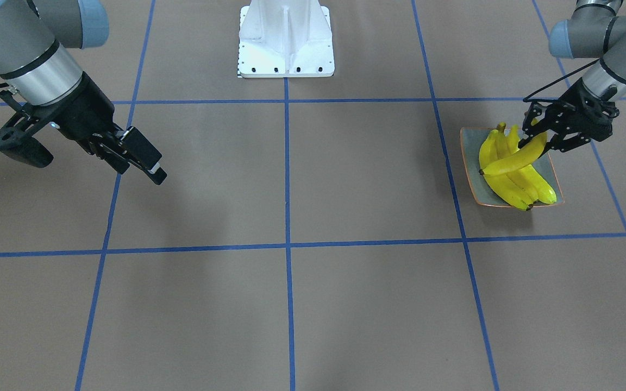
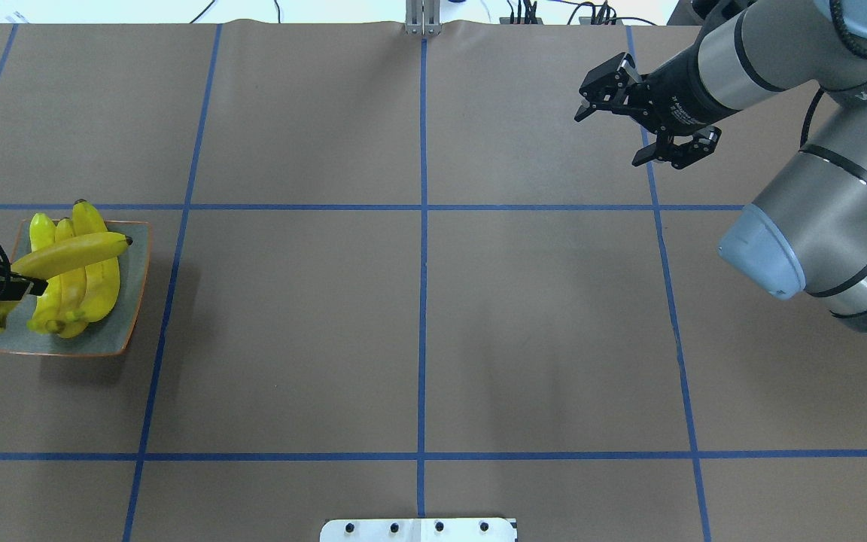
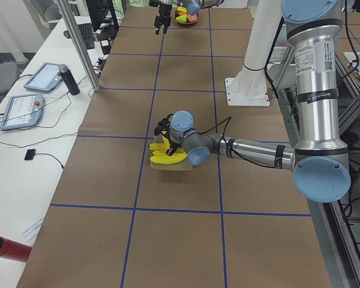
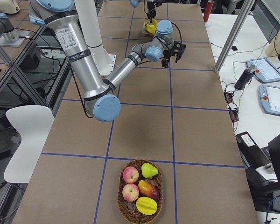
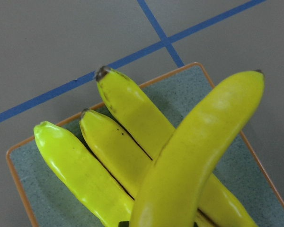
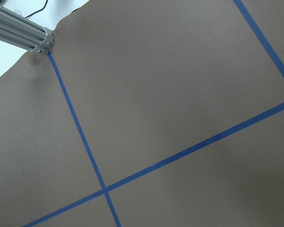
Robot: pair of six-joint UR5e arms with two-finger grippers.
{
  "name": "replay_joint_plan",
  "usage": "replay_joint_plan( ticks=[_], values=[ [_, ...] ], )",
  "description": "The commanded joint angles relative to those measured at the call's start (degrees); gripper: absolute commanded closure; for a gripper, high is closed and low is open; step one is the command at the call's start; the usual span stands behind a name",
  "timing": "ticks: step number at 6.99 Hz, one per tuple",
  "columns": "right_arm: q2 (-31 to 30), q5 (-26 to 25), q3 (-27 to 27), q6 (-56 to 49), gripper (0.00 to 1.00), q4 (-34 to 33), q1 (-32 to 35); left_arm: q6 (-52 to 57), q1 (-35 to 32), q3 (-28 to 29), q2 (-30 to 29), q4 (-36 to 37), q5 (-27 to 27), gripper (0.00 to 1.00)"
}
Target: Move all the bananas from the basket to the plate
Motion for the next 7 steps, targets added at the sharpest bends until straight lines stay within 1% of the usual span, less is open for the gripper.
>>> replay_joint_plan(
  ticks=[1,3,4,5,6,7],
  values=[
    [-0.08,0.02,0.08,0.25,0.0,0.0,-0.07,0.48,0.01,0.28,0.53,-0.01,0.0,1.0],
    [0.01,0.02,0.17,0.6,0.0,0.0,-0.07,0.39,0.01,1.59,0.35,-0.01,0.0,1.0],
    [0.01,0.02,0.17,0.61,0.0,0.0,-0.07,0.39,0.1,2.21,0.09,-0.18,0.0,0.35],
    [0.01,0.02,0.08,0.17,0.0,0.0,-0.16,0.39,0.1,2.12,0.35,-0.88,-0.09,0.0],
    [0.01,0.02,0.08,0.08,0.0,0.0,-0.07,0.39,0.1,2.3,0.53,-2.97,-0.09,0.0],
    [0.01,0.02,0.08,-0.09,0.0,0.0,-0.07,0.39,0.01,2.21,0.53,-3.26,-0.09,0.0]
  ],
)
